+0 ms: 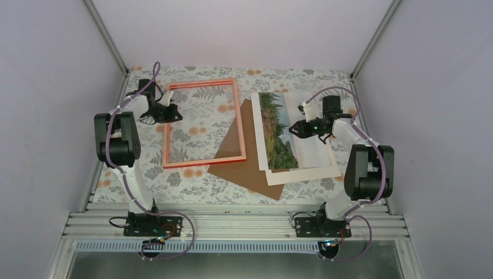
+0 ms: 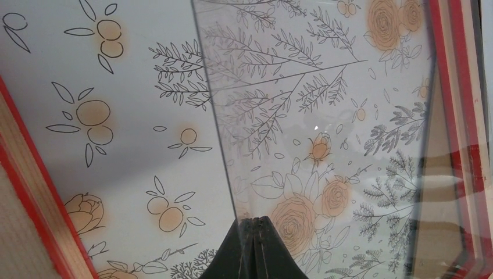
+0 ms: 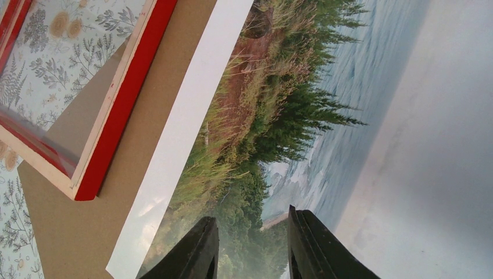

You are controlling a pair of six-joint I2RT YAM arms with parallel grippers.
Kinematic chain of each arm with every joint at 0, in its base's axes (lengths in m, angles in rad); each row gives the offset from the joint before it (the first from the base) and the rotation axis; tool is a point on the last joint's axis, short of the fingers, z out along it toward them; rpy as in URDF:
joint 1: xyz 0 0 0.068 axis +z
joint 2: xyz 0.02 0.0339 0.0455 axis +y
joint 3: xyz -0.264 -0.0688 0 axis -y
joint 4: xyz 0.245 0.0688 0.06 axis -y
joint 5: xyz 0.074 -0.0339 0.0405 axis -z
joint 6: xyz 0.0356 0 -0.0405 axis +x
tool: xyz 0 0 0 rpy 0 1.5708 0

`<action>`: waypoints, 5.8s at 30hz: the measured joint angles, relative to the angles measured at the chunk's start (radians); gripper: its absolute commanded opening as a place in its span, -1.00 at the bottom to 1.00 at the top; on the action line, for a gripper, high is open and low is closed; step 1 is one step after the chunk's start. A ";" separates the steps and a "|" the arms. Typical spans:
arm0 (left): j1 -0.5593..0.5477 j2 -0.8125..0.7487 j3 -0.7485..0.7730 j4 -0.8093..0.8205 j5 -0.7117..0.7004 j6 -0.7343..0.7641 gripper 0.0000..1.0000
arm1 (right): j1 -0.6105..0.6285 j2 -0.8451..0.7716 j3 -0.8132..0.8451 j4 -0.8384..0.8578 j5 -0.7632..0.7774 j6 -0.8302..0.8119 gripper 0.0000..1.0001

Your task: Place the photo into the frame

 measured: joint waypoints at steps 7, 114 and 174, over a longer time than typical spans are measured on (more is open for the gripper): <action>0.004 0.000 0.007 -0.009 -0.006 0.003 -0.95 | 0.000 0.000 0.000 0.000 0.000 0.000 -0.39; -0.097 -0.136 -0.036 0.002 -0.476 -0.023 0.43 | 0.000 0.000 0.000 0.008 -0.001 0.009 -0.38; -0.505 -0.512 -0.369 0.345 -0.196 0.649 0.74 | -0.126 -0.031 0.031 -0.195 0.006 -0.175 -0.13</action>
